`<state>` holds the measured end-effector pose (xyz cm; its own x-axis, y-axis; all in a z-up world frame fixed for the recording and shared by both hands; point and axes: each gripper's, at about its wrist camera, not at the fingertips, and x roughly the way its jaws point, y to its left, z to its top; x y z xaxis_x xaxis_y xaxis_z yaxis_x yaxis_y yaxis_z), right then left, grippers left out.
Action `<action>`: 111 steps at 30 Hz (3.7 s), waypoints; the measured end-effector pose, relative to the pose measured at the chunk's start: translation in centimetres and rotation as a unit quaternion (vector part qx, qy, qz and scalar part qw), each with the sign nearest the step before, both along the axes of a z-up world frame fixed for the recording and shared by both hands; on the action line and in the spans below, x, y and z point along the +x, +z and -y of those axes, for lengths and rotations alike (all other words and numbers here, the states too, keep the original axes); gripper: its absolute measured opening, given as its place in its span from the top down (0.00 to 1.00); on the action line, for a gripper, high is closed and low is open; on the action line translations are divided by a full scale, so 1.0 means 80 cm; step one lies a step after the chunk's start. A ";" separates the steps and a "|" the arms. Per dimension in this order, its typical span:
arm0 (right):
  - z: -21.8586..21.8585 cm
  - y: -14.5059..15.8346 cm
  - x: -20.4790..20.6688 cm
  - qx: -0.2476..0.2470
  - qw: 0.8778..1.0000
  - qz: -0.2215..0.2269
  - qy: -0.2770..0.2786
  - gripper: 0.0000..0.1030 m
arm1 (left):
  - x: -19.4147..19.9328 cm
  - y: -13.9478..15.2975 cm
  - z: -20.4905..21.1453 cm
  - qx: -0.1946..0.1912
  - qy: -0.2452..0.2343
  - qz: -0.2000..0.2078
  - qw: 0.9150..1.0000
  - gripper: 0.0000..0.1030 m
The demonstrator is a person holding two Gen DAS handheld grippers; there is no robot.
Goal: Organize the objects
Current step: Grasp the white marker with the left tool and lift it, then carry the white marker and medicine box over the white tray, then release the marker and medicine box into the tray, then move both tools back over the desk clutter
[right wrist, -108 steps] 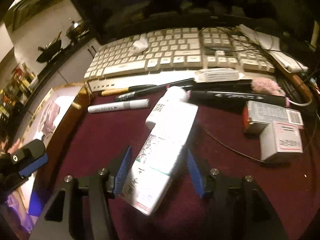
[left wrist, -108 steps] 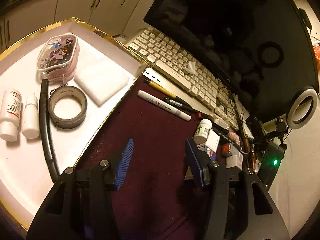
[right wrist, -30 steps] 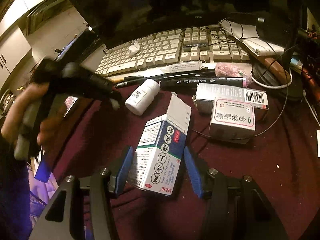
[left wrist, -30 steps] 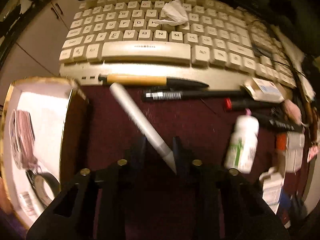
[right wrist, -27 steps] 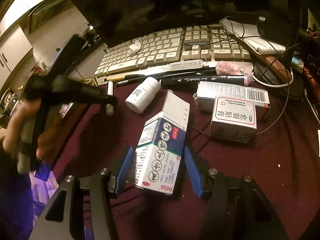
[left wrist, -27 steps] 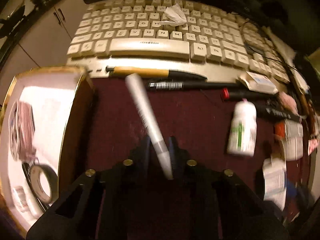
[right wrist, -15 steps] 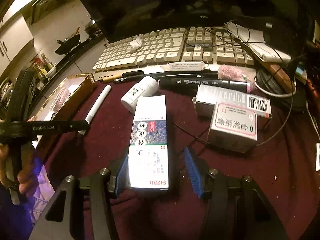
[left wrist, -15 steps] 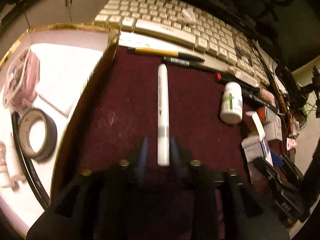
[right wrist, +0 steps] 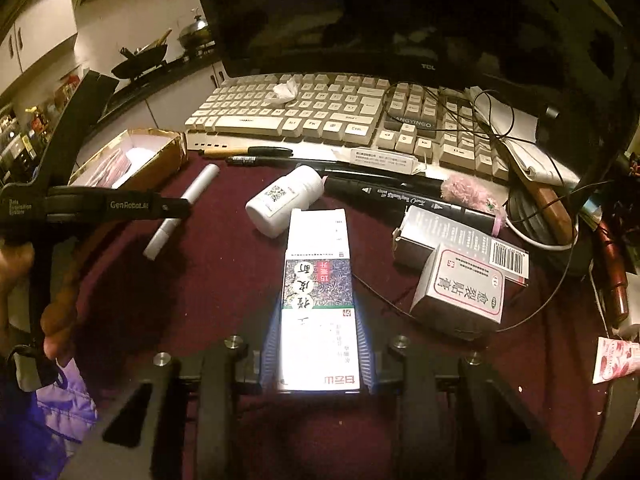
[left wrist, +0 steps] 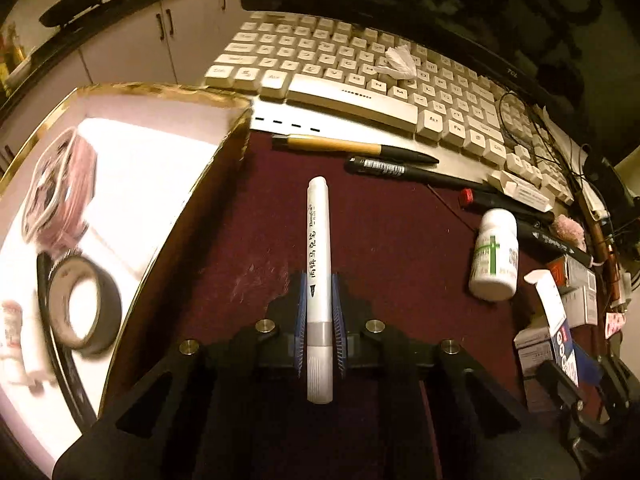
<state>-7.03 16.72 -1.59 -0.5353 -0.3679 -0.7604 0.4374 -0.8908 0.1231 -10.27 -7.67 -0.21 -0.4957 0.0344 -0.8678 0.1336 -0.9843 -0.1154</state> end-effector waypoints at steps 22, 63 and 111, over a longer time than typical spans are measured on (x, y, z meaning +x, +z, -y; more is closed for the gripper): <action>0.003 0.003 0.027 -0.038 0.999 0.026 0.019 0.68 | 0.073 -0.001 -0.005 0.029 -0.026 -0.025 0.999 0.88; 0.352 0.046 -0.102 -0.138 0.978 0.055 0.146 0.68 | 0.058 0.041 0.308 0.095 0.213 -0.033 0.972 0.88; 0.101 0.042 0.007 -0.220 0.965 0.073 0.120 0.49 | 0.090 0.073 0.052 0.125 -0.007 -0.099 0.987 0.63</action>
